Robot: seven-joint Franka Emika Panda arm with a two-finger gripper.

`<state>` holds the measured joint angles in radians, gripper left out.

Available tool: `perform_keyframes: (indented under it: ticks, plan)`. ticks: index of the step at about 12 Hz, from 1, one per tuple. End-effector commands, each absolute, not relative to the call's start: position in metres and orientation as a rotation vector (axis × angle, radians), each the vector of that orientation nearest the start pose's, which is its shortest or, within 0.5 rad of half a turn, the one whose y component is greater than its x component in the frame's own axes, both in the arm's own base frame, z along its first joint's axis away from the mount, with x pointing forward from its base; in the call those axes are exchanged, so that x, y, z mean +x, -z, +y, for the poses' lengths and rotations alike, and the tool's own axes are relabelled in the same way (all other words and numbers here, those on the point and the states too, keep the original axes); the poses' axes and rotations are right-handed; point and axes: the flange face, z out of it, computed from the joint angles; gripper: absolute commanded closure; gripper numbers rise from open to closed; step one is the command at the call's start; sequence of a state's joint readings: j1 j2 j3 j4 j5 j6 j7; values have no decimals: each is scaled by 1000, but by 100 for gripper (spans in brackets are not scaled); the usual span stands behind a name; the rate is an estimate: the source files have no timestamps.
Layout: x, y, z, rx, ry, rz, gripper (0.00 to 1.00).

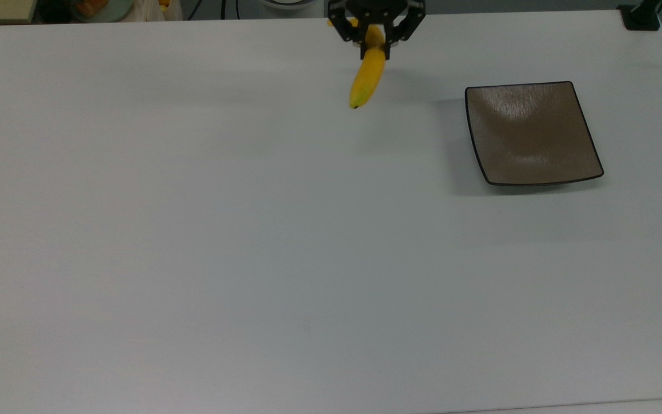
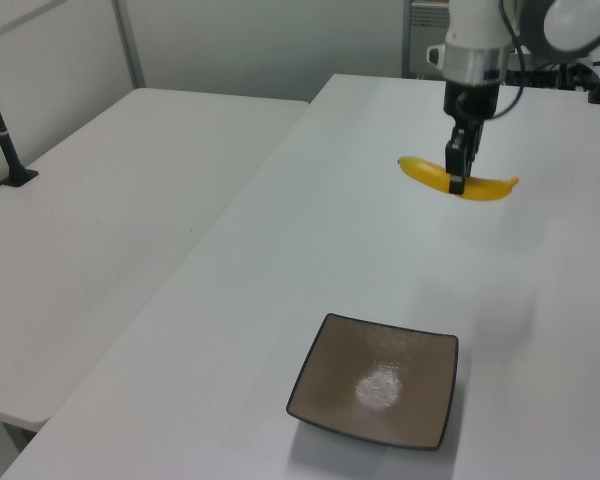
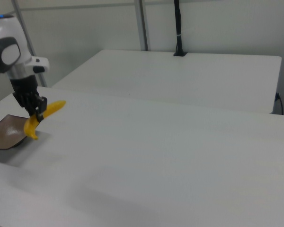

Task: Bananas placed on a ceramic plate
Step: 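Lift the banana and carry it toward the brown plate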

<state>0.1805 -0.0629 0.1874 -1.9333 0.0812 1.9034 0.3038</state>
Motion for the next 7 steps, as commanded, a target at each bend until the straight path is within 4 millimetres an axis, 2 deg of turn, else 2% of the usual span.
perform_keyframes:
  ticks: [1, 3, 5, 7]
  plan:
    - [526, -527, 245, -3034, -58, -59, 92]
    - [525, -522, 271, -3030, -68, -60, 92]
    - [530, -508, 310, -3023, -98, -5, 92]
    - [531, -488, 341, -3024, -142, 70, 92]
